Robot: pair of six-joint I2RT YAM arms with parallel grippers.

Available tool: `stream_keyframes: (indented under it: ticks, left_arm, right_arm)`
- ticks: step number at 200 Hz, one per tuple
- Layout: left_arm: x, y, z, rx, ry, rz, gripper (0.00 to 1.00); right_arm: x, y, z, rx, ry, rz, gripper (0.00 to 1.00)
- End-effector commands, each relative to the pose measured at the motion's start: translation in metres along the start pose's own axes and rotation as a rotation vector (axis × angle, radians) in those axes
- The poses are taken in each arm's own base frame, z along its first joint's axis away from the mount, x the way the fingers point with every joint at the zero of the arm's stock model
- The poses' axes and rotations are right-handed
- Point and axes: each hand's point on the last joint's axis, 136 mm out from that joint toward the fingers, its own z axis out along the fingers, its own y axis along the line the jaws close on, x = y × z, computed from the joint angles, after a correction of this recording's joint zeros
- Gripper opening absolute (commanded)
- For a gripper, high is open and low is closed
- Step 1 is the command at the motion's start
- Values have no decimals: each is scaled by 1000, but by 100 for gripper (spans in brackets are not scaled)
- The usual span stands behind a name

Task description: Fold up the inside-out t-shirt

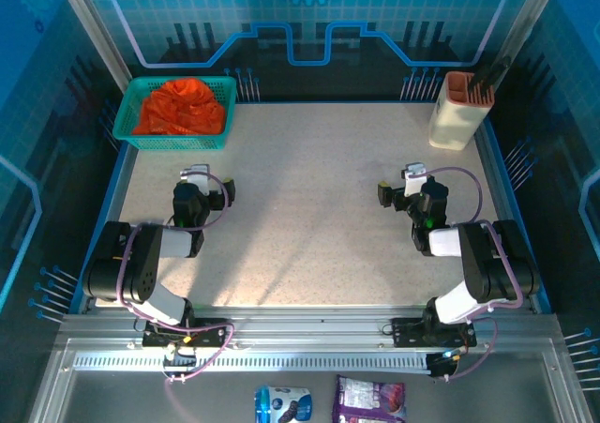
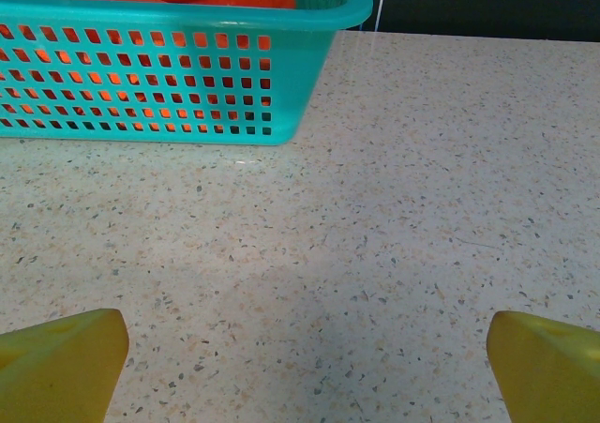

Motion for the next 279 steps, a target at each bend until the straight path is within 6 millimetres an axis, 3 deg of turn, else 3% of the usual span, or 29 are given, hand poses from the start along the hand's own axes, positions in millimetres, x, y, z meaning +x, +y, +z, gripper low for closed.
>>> stream_keyframes:
  ticks: [1,45,86,124,155,201,240,249,252,279]
  left_arm:
    - [-7,2,-1,-8,-27,-3,99]
    - [-22,10,-22,-55,-75,-27,99]
    - [-33,11,-27,-73,-36,-40,99]
    - [-59,17,-29,-123,1,-78,99]
    - [-83,20,-23,-164,54,-97,99]
    - [-113,26,5,-244,211,-156,99]
    - [-129,22,42,-229,298,-187,99]
    - [-133,23,51,-225,314,-200,99]
    - [-134,23,54,-224,320,-206,99]
    - [-141,29,81,-234,367,-257,99]
  right_arm:
    - [-6,-3,-2,35,-27,-4,100]
    - [-17,-1,-13,67,-49,-33,100]
    - [-38,1,-17,60,3,-44,99]
    - [-58,-2,-18,65,64,34,100]
    - [-72,8,-22,5,107,102,100]
    - [-83,16,-30,-34,153,169,99]
    - [-84,21,-38,-54,274,223,98]
    - [-74,23,-41,-61,319,232,97]
    - [-85,23,-41,-63,300,233,96]
    - [-87,28,-47,-89,317,244,95]
